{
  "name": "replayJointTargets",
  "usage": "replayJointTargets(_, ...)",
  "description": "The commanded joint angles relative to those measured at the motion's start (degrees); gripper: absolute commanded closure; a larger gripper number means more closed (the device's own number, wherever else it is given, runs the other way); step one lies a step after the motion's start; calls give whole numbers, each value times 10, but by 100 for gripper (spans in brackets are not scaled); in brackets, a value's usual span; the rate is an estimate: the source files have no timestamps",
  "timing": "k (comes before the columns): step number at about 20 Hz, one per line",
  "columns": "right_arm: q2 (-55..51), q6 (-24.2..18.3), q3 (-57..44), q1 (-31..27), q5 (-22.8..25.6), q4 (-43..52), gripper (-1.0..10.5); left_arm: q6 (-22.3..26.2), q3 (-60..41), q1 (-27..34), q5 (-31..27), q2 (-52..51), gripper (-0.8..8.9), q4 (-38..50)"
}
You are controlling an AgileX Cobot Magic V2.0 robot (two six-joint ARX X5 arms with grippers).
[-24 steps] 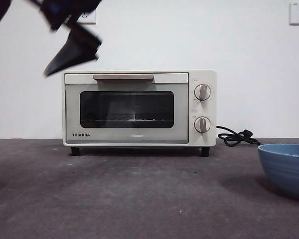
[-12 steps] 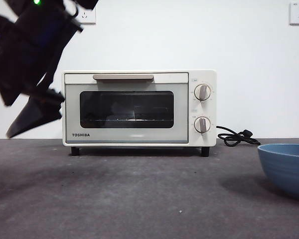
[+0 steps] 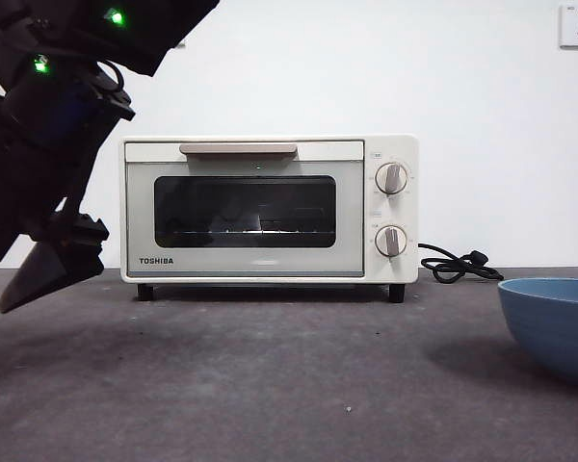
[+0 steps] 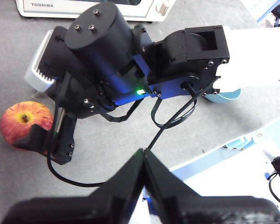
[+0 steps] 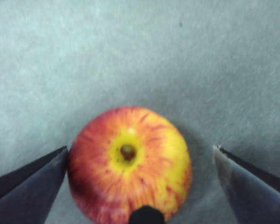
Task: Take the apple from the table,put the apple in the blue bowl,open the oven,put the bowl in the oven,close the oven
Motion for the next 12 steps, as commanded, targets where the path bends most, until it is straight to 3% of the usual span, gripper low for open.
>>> replayJointTargets(1, 12, 22, 0, 3, 15, 2, 718, -4, 1, -2, 2, -1, 819, 1)
replayJointTargets(3, 20, 29, 0, 3, -3, -7, 932, -4, 1, -2, 2, -1, 819, 1)
replayJointTargets(4, 20, 26, 0, 4, -3, -12, 958, -4, 1, -2, 2, -1, 819, 1)
replayJointTargets(8, 16, 28, 11, 8, -2, -24, 958, -4, 1, -2, 0, -1, 819, 1)
replayJointTargets(12, -13, -7, 75, 7, 13, -140, 958, -3, 1, -1, 0, -1, 819, 1)
